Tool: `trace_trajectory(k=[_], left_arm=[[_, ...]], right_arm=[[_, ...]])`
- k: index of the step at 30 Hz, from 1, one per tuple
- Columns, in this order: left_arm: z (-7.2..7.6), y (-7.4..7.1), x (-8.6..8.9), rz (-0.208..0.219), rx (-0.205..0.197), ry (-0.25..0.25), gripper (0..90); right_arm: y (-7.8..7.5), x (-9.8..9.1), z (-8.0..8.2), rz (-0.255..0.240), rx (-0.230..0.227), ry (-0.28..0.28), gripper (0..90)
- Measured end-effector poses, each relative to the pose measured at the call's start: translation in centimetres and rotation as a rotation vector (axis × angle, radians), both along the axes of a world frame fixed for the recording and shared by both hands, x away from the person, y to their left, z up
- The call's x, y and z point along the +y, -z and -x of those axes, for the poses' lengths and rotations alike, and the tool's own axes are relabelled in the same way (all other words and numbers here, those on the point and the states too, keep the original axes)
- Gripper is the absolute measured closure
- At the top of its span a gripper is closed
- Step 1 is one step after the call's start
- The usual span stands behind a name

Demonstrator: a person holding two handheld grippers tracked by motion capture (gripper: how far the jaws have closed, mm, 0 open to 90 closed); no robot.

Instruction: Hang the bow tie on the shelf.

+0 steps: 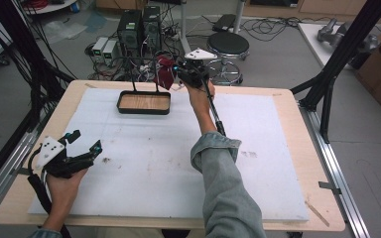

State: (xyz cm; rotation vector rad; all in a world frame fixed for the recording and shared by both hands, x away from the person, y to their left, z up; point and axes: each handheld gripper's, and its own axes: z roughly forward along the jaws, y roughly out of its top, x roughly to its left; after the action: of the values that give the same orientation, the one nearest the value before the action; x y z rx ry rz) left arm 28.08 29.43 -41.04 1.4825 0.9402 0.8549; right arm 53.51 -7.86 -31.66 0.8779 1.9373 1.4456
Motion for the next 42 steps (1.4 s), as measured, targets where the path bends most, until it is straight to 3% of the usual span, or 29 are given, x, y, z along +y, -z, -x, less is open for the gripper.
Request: trace_trajectory(k=[5,12,15,23,33,42], left_arm=[[0.0,0.0,-0.1,0.0,-0.001,0.001,17.8],[0.0,0.0,-0.1,-0.002,0.002,0.001,17.8],[0.0,0.0,0.0,-0.001,-0.001,0.001,17.8],[0.0,0.0,-0.1,-0.001,0.0,0.004,17.8],[0.0,0.1,-0.1,-0.002,0.001,0.003,17.8],[0.0,0.1,-0.2,-0.008,0.003,0.003,17.8]], right_arm=[[0.5,0.0,-0.2,0.047,0.03,-0.021,74.0],[1.4,0.3,-0.5,0.074,0.062,-0.049,74.7],[1.8,0.6,-0.6,0.105,0.083,-0.055,79.9],[2.5,1.5,-0.6,0.121,0.094,-0.07,77.2],[1.6,0.4,-0.3,0.084,0.085,-0.068,67.7],[-0.2,-2.5,1.0,0.035,0.055,-0.049,58.3]])
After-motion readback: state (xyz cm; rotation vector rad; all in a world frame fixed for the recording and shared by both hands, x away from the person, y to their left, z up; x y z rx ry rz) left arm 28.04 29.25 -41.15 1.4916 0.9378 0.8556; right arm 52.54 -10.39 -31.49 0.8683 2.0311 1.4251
